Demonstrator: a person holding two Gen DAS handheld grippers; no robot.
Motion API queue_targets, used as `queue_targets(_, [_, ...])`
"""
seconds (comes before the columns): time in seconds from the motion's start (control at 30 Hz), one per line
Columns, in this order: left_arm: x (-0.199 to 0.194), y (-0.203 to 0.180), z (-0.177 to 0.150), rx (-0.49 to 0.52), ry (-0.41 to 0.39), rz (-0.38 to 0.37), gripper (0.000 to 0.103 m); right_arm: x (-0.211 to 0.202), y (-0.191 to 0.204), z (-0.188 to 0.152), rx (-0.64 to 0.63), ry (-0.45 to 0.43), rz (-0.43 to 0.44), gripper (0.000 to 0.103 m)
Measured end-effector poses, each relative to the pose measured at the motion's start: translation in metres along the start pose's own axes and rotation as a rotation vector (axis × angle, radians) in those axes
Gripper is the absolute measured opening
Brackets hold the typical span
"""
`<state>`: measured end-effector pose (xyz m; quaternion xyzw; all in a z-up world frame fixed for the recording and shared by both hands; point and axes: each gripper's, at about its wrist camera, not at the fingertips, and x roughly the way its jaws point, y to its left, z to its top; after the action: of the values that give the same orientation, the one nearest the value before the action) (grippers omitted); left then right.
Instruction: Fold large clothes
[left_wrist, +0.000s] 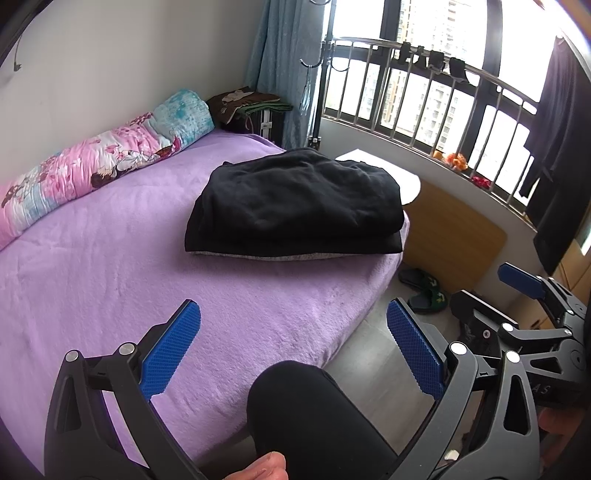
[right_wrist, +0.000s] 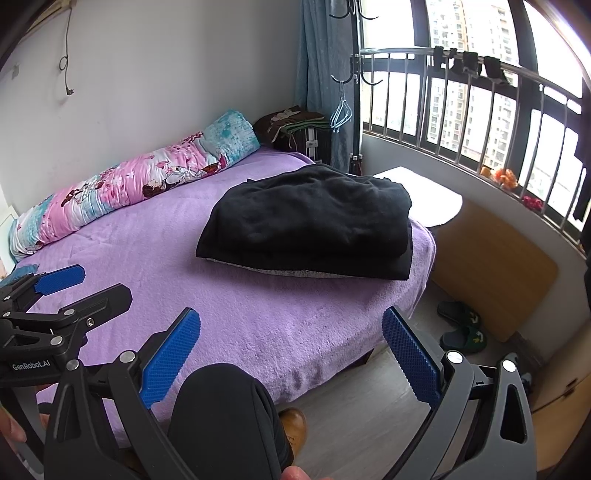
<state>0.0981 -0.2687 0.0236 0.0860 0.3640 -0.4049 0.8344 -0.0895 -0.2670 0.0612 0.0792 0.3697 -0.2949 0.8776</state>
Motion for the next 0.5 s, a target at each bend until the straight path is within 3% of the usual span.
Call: queue_targets(0.5, [-0.0004,0.0006,0.0005,0.003,-0.002,0.001,0.097,-0.0004,0.0003,-0.0006,0.003,0.003,-0.001,0.097])
